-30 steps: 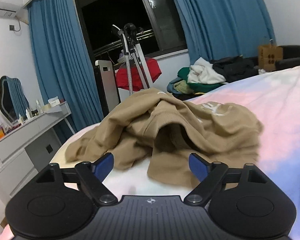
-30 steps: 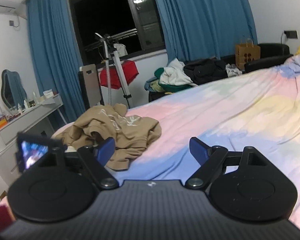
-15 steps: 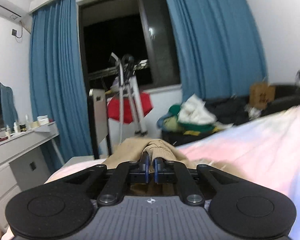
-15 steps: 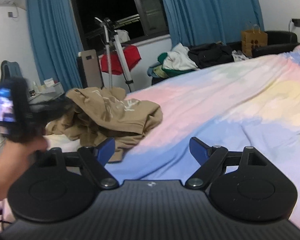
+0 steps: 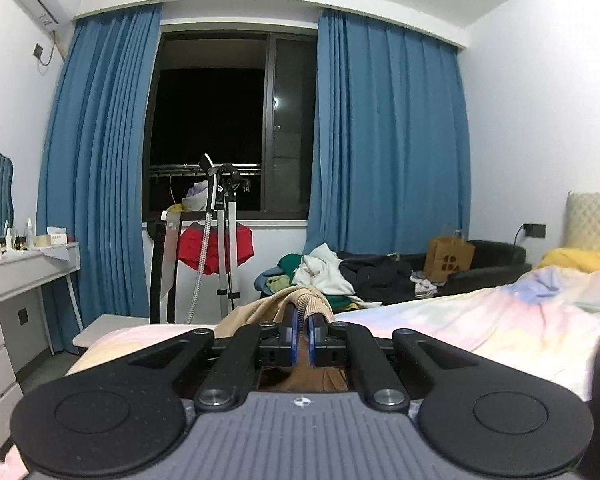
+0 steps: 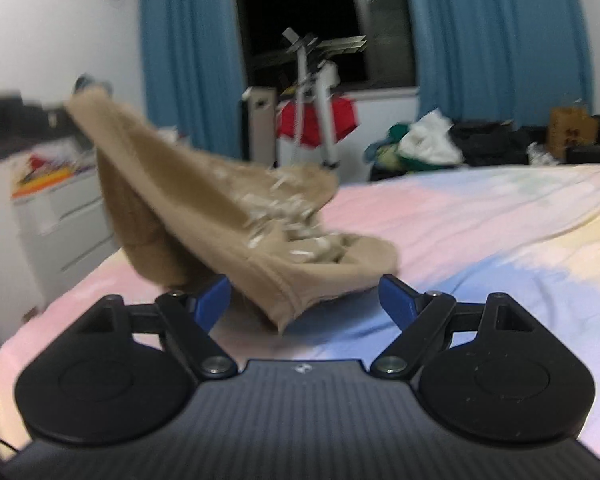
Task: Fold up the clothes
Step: 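Hold the shirt with the left gripper while the right gripper closes on another part, then lift the tan T-shirt high with both grippers to shake it out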
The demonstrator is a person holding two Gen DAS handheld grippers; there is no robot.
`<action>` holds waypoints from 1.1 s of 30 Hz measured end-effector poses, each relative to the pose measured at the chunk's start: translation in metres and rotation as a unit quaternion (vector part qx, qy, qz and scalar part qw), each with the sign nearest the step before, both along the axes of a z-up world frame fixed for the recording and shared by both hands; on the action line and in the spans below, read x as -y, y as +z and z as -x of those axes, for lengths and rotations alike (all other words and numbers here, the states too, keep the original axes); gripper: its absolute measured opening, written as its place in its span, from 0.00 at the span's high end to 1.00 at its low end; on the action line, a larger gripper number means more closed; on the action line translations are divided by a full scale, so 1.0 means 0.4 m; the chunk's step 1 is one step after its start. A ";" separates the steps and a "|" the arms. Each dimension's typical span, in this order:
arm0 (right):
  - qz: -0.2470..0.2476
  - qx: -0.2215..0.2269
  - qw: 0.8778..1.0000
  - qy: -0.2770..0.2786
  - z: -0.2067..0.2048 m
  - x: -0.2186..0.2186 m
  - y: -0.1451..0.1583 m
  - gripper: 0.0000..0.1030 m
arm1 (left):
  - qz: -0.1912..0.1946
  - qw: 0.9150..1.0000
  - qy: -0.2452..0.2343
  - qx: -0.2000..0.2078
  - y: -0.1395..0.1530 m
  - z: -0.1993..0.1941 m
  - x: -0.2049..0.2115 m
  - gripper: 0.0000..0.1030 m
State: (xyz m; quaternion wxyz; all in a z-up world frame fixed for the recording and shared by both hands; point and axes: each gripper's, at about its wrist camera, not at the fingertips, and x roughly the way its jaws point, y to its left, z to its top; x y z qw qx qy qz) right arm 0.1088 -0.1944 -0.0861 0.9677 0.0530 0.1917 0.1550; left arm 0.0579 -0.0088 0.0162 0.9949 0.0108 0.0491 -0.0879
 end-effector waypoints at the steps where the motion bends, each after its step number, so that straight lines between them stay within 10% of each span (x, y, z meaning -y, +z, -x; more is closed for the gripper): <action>1: 0.000 -0.013 1.000 0.009 0.001 -0.018 -0.009 0.19 | 0.008 1.000 0.002 -0.001 -0.008 0.006 -0.012 0.95; 11: -0.008 -0.067 0.998 -0.002 -0.097 -0.121 -0.110 0.20 | 0.091 0.995 0.029 -0.015 -0.070 -0.008 -0.158 0.95; 15: -0.045 -0.082 0.995 -0.039 -0.164 -0.102 -0.137 0.37 | 0.091 0.995 0.039 -0.021 -0.089 -0.027 -0.186 0.95; 19: -0.075 -0.132 0.986 -0.070 -0.208 -0.053 -0.168 0.85 | 0.073 0.995 0.051 -0.035 -0.115 -0.051 -0.184 0.94; 30: -0.098 0.062 0.984 -0.132 -0.077 0.048 0.049 0.97 | 0.029 0.991 0.065 -0.115 -0.193 -0.079 -0.141 0.91; 33: -0.095 0.040 0.986 -0.130 -0.085 0.060 0.046 0.97 | -0.001 0.987 0.069 -0.145 -0.230 -0.089 -0.112 0.86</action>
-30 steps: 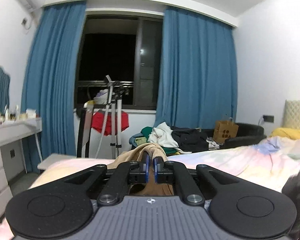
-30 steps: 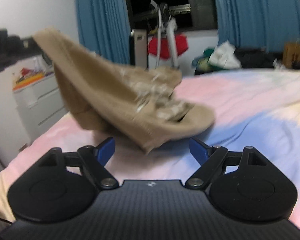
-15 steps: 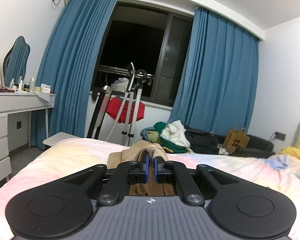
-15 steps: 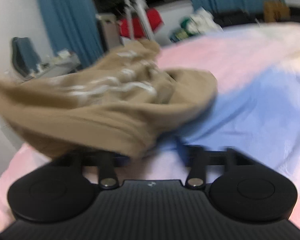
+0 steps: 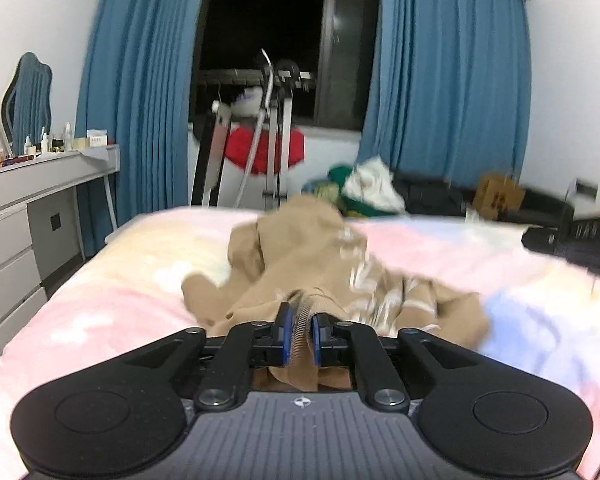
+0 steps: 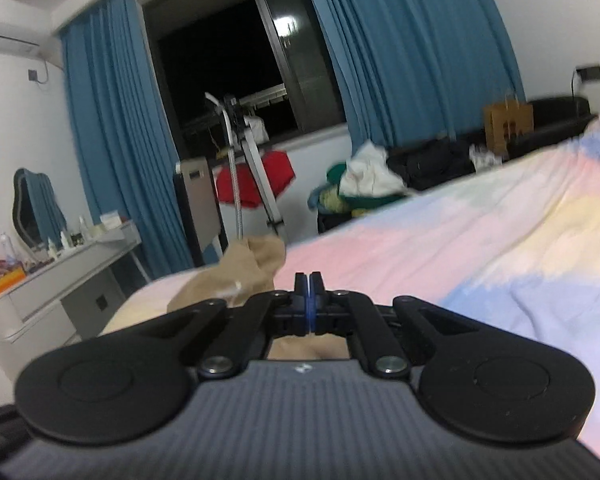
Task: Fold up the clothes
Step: 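Lift the tan T-shirt high with both grippers to shake it out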
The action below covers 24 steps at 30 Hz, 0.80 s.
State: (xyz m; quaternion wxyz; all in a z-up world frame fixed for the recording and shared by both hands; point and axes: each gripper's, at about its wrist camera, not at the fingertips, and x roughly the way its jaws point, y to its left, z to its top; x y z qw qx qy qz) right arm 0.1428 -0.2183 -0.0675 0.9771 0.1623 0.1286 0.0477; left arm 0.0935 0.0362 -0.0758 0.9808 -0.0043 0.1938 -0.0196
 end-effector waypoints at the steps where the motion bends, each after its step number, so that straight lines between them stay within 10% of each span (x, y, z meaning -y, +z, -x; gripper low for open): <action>1: -0.005 -0.017 1.000 0.004 -0.008 0.004 -0.009 0.97 | -0.009 1.000 0.001 -0.009 -0.012 -0.004 0.006 0.86; 9: -0.022 -0.176 0.981 0.075 -0.029 -0.006 -0.127 0.93 | 0.026 0.999 0.026 -0.004 -0.006 -0.027 -0.025 0.93; 11: -0.008 -0.181 0.979 0.095 -0.009 -0.026 -0.127 0.88 | 0.060 0.998 0.033 0.015 0.024 -0.018 -0.049 0.94; 13: 0.033 -0.167 0.980 0.108 0.015 -0.058 -0.119 0.54 | 0.084 0.995 0.041 0.033 0.049 -0.012 -0.073 0.95; 15: 0.074 -0.157 0.977 0.121 0.024 -0.088 -0.120 0.40 | 0.099 0.993 0.047 0.040 0.064 -0.007 -0.092 0.95; 20: 0.148 -0.162 0.970 0.109 -0.017 -0.151 -0.164 0.42 | 0.120 0.990 0.058 0.039 0.078 0.000 -0.123 0.95; 24: 0.112 -0.136 0.984 0.027 -0.083 -0.118 -0.191 0.43 | 0.114 0.991 0.060 0.035 0.074 0.002 -0.126 0.95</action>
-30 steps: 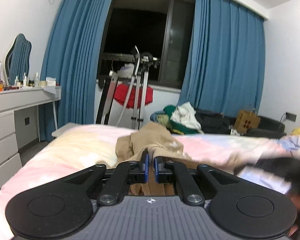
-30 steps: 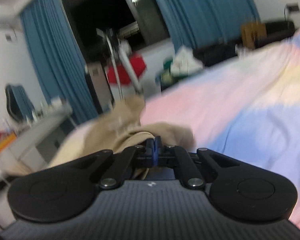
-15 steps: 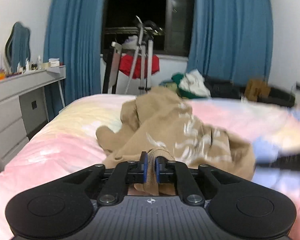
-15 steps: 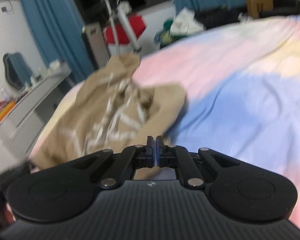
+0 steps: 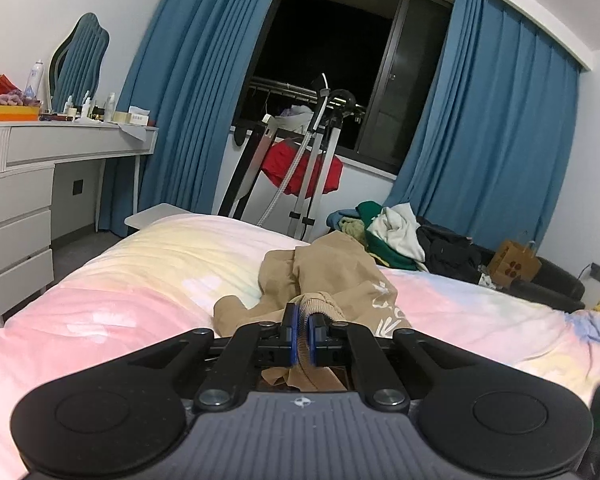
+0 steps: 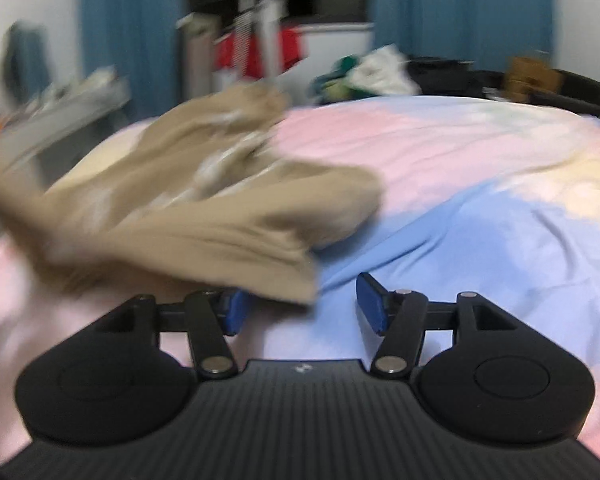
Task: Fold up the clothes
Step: 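Lift the tan T-shirt high with both grippers to shake it out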
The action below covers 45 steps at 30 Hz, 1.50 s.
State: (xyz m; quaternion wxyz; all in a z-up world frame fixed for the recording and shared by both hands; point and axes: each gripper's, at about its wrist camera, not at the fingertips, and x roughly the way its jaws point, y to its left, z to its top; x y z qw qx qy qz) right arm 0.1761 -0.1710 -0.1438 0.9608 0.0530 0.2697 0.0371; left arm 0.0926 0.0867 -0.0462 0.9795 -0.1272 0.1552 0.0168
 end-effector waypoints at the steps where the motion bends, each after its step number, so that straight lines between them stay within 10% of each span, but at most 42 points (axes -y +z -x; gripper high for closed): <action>1: -0.013 0.002 1.000 -0.015 -0.015 0.015 -0.007 0.46 | -0.004 1.000 -0.001 -0.003 -0.003 -0.004 0.003 0.95; 7: -0.116 -0.001 0.993 0.000 -0.081 0.081 -0.048 0.93 | -0.044 0.998 -0.008 -0.036 -0.042 -0.024 0.042 0.94; 20: -0.103 0.180 0.977 -0.053 0.068 0.086 0.155 0.95 | -0.159 0.974 -0.027 -0.161 -0.184 -0.078 0.121 0.76; 28: -0.090 0.123 0.984 -0.092 0.031 0.134 0.090 0.95 | -0.087 0.986 -0.008 -0.145 -0.178 -0.096 0.064 0.90; 35: -0.130 0.164 0.974 -0.090 0.063 0.148 0.165 0.95 | -0.068 0.998 0.006 0.017 -0.017 0.010 0.049 0.97; 45: -0.158 0.315 0.936 -0.018 0.217 0.149 0.710 0.95 | -0.048 0.970 0.024 0.239 0.547 0.192 -0.012 0.97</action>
